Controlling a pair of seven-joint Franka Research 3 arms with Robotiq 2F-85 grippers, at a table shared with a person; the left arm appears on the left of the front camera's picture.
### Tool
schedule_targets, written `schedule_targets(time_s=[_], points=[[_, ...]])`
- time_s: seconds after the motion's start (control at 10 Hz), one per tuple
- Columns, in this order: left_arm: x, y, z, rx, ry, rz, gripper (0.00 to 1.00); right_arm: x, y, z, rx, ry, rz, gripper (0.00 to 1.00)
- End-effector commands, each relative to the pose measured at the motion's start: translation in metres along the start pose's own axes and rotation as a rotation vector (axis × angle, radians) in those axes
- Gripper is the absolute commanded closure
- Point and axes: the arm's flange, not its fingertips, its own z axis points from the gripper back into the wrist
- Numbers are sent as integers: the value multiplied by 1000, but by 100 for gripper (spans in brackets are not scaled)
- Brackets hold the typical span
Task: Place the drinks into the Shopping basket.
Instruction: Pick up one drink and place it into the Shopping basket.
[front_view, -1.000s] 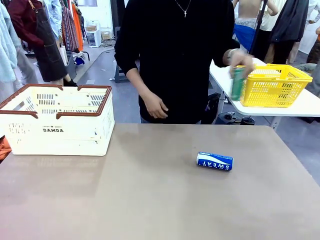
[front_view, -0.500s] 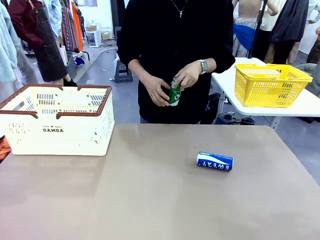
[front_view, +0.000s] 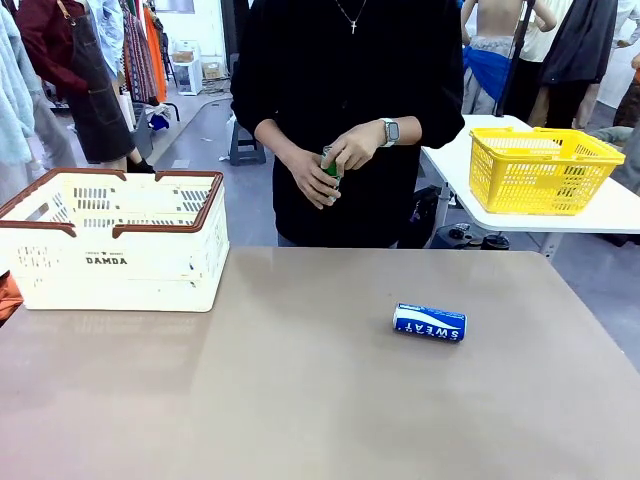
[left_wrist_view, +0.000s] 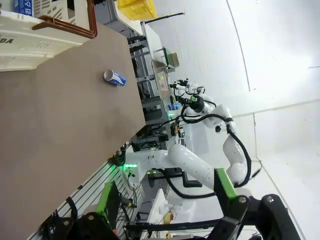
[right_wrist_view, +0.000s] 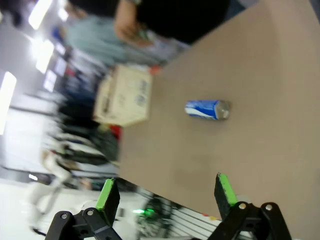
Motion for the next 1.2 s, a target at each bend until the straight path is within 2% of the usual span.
schedule_targets(time_s=[0.0, 0.1, 0.3, 0.4, 0.5, 0.8, 1.0, 1.1], points=[[-2, -4, 1, -17, -7, 12, 0, 2, 47, -89, -324, 199, 191, 0], [-2, -4, 1, -17, -7, 12, 0, 1, 60, -118, -408, 238, 264, 0], [-2, -4, 1, -17, -7, 12, 0, -14, 73, -156, -448, 312, 341, 0], [-2, -4, 1, -17, -7, 12, 0, -24, 77, -146, -418, 240, 359, 0], [-2, -4, 1, -17, -7, 12, 0, -1, 86, -156, -413, 299, 301, 0], [-2, -4, 1, -17, -7, 12, 0, -3, 90, -164, -436, 307, 327, 0], [-2, -4, 1, -17, -7, 12, 0, 37, 82, -211, -500, 490, 365, 0], [-2, -4, 1, -17, -7, 12, 0, 46, 84, -230, -548, 527, 386, 0]])
